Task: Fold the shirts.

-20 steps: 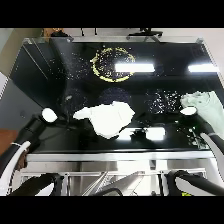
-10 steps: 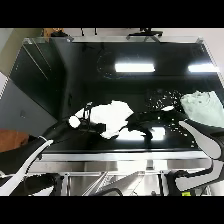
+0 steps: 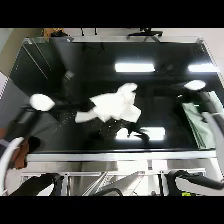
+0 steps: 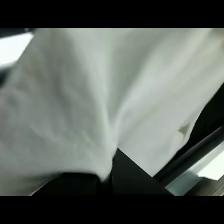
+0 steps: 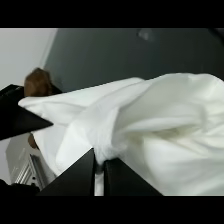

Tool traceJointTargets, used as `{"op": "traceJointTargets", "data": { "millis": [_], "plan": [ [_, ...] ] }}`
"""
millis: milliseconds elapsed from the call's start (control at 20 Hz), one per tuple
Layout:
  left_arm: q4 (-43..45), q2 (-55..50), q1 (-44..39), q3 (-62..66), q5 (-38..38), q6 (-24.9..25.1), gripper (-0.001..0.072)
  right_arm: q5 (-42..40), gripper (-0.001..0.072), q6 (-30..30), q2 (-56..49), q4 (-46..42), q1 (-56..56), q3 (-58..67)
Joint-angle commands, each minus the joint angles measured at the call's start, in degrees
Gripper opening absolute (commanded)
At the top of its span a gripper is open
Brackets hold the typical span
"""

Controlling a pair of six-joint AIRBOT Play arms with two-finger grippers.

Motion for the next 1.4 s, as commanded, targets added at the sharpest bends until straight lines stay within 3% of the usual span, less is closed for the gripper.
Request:
{"op": "traceJointTargets", "data": {
  "millis": [0,300,500,650,850,1100,1150,1200,1250,1350],
  "plan": [
    [0.8,10.4,7.3,11.9,-7.7,-0.7,0.0015,4.4,0.0025,3.2,12.5,0.2,-3.6,10.6],
    [0.9,20.3,8.7,23.6,-12.3,-0.7,0.0016,2.6,0.0026,2.6,26.3,-0.8,-3.5,16.2],
    [1.3,19.9,8.7,20.6,-12.3,-0.7,0.0016,2.3,0.0026,2.5,23.8,-4.2,-3.5,16.0],
    [1.4,14.2,8.7,14.1,-11.0,1.0,0.0016,2.9,0.0026,2.1,14.7,-4.6,-3.4,16.0],
    [1.4,1.7,8.9,6.4,-1.1,6.3,0.0016,2.1,0.0026,-1.3,-4.0,-4.5,1.8,15.9],
    [1.3,-16.6,13.6,8.5,3.8,7.7,0.0020,-10.2,0.0036,-3.3,-27.7,-4.3,9.2,16.0],
    [1.2,-19.5,14.5,9.9,3.2,7.7,0.0024,-10.7,0.0194,-3.3,-30.9,-3.8,9.4,16.1],
    [1.3,-22.2,15.7,11.7,1.4,7.7,0.0324,-10.3,0.0396,-3.3,-32.9,-3.7,9.2,16.1],
    [1.2,-24.3,17.0,13.8,-1.1,7.4,0.0680,-9.0,0.0431,-3.3,-33.3,-3.8,8.6,16.1],
    [1.3,-27.1,20.0,18.5,-7.1,7.5,0.0689,-4.3,0.0430,-2.5,-31.5,-3.9,5.5,16.2]
  ]
}}
